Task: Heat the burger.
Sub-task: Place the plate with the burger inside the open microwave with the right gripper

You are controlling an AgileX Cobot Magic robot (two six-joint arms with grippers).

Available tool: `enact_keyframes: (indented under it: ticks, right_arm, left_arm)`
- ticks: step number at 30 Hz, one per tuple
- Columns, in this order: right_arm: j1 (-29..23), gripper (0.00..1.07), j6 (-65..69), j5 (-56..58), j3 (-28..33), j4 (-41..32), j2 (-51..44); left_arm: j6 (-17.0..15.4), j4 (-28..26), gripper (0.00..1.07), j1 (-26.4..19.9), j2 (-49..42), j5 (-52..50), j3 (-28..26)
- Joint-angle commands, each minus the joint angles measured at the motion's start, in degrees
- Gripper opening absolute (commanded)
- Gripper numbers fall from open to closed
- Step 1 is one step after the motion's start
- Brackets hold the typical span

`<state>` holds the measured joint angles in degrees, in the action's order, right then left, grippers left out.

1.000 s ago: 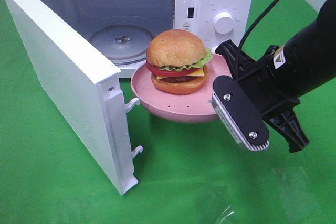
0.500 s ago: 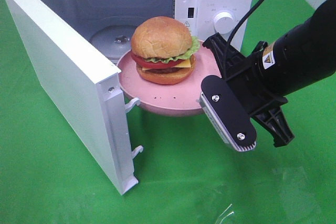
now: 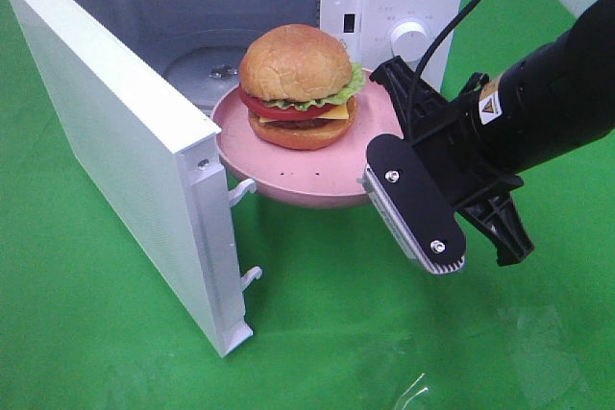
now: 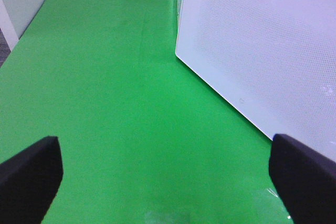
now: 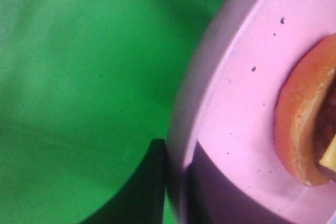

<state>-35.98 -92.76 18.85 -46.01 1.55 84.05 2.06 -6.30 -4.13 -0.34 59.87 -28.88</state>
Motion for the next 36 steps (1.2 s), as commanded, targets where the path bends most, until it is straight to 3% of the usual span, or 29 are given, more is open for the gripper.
enact_keyframes:
  ticks: [1, 14, 36]
  right_arm:
    - [-0.1, 0.00, 0.5, -4.4, -1.3, -0.1, -0.5]
    - [-0.3, 0.00, 0.6, -4.5, -3.0, -0.1, 3.2]
    - [-1.4, 0.00, 1.7, -4.6, -13.8, -0.1, 13.5]
  left_arm:
    - [0.0, -0.2, 1.01, 0.0, -1.0, -0.1, -0.1]
    - [0.0, -0.2, 1.01, 0.0, -1.0, -0.1, -0.1]
    - [0.0, -0.2, 1.01, 0.0, -1.0, -0.1, -0.1]
